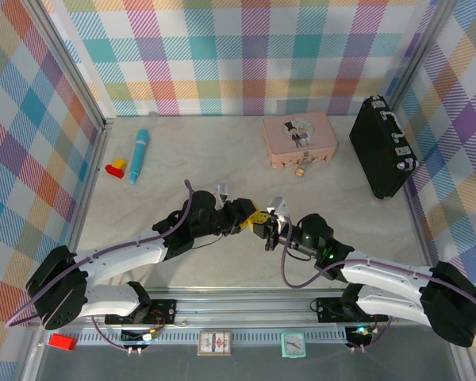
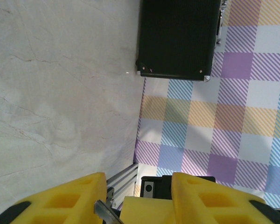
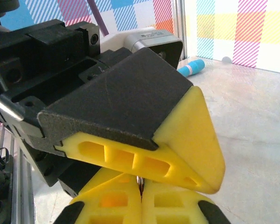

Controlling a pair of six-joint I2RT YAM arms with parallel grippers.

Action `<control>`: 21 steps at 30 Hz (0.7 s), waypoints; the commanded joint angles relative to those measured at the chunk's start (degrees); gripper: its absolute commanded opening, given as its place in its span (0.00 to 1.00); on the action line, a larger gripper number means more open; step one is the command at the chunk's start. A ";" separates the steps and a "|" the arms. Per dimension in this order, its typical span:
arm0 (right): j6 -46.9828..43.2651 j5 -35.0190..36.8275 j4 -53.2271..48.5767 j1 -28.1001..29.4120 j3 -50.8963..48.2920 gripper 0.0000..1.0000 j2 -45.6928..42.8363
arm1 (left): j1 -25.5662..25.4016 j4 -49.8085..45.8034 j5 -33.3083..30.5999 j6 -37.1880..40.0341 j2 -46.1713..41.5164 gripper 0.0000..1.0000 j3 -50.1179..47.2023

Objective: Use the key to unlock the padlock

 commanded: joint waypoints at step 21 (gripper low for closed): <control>0.77 0.29 -1.19 -0.02 -2.15 0.00 -2.58 | -0.34 -4.91 -1.91 3.47 -3.62 0.21 1.47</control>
